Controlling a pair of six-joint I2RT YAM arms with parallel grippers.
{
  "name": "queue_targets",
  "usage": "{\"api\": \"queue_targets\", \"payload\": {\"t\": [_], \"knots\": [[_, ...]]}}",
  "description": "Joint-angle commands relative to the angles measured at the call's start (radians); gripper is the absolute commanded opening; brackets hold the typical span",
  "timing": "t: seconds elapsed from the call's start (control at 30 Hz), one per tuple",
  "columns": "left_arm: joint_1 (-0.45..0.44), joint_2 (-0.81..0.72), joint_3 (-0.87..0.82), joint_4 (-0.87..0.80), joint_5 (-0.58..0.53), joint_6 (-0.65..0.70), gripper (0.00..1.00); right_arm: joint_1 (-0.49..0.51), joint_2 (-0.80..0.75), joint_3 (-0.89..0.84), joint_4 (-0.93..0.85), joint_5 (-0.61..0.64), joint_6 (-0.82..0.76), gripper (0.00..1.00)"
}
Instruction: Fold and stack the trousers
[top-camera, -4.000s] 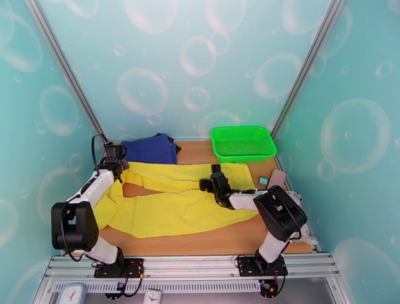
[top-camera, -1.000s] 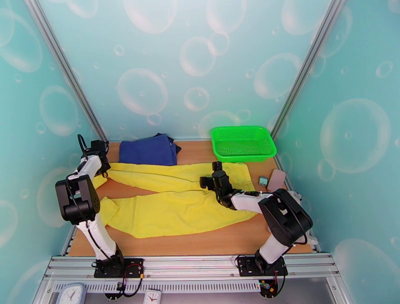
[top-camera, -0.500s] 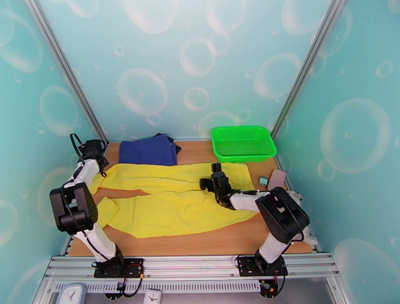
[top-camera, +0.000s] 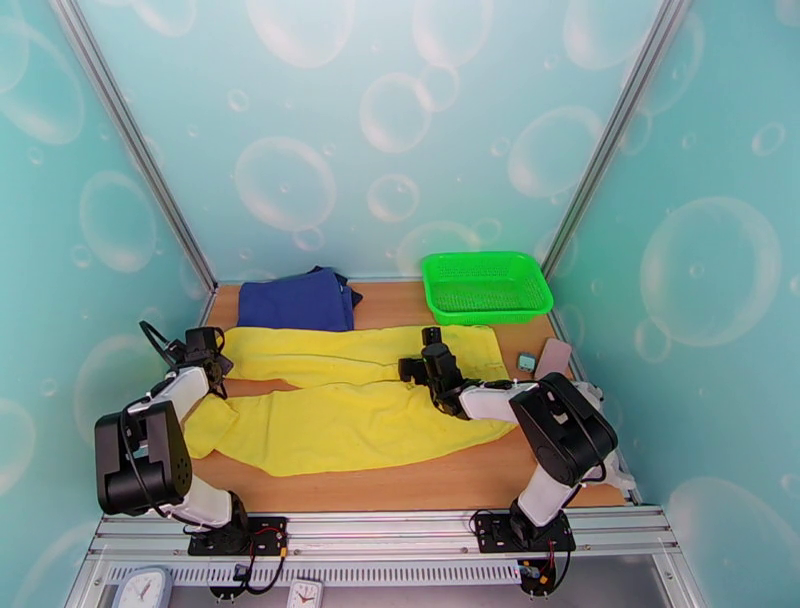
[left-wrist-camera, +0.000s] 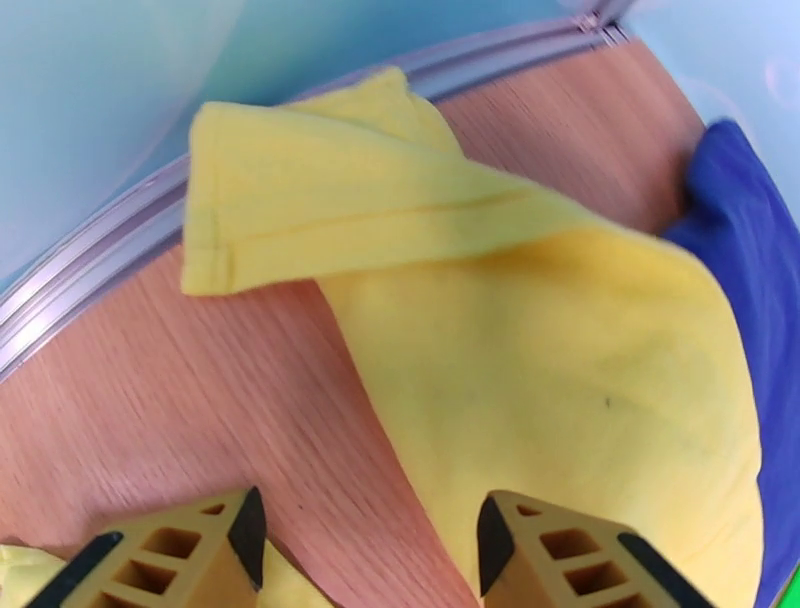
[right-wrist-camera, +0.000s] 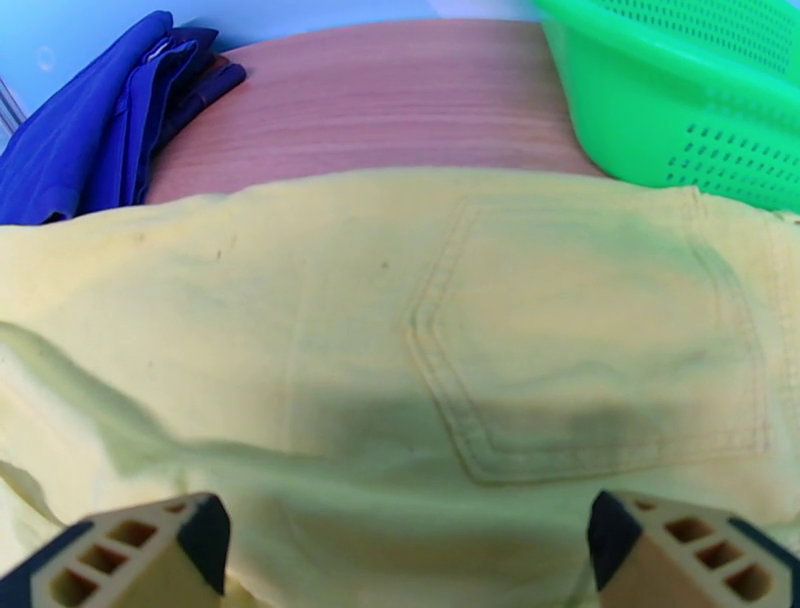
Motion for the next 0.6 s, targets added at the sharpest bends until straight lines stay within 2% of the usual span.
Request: {"api": "queue_targets", "payload": {"t": [0.0, 0.33, 0.57], "knots": [[0.086, 0.019, 0.000, 0.082, 0.097, -0.058, 0.63, 0.003, -0.020, 0.002, 0.004, -0.001, -0.012, 0.99], [0.144, 0.204, 0.075, 0.112, 0.100, -0.091, 0.62, 0.001, -0.017, 0.009, -0.002, 0.001, -0.020, 0.99], [0.150, 0.207, 0.061, 0.142, 0.031, -0.092, 0.62, 0.001, -0.013, 0.011, 0.000, -0.011, -0.016, 0.99]]}}
